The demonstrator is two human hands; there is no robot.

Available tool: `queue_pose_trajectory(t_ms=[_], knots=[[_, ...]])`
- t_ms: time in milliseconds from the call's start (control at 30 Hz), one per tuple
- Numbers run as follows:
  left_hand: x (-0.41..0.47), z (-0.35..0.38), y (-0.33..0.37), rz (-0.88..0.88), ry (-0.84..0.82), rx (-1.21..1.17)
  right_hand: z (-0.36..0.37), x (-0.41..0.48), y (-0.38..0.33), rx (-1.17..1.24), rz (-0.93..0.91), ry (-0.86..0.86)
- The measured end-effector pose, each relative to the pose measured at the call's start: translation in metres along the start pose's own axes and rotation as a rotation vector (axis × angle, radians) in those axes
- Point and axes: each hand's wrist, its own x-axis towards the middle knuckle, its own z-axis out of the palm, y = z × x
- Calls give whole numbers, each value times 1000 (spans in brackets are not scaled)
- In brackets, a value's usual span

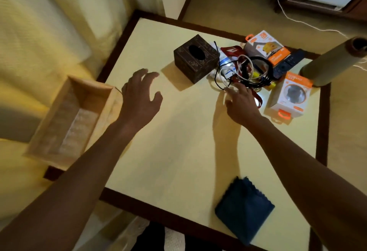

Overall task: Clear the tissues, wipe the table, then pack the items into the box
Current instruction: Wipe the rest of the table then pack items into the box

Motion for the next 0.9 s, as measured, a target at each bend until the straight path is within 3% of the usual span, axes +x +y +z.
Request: queue_pose_trajectory(t_ms=[200,433,633,900], knots=[[-98,-52,-37,-271,95,50,-8,-68,-11,233,62,49],[-150,-65,-82,-389,-123,202,21,-209,-36,377,247,79],[-150,-69,-100,-375,-275,196,77,-309,-52,298,481,149],[-83,-61,-81,-174,-186,157,98,-264,-52,136,384,148]])
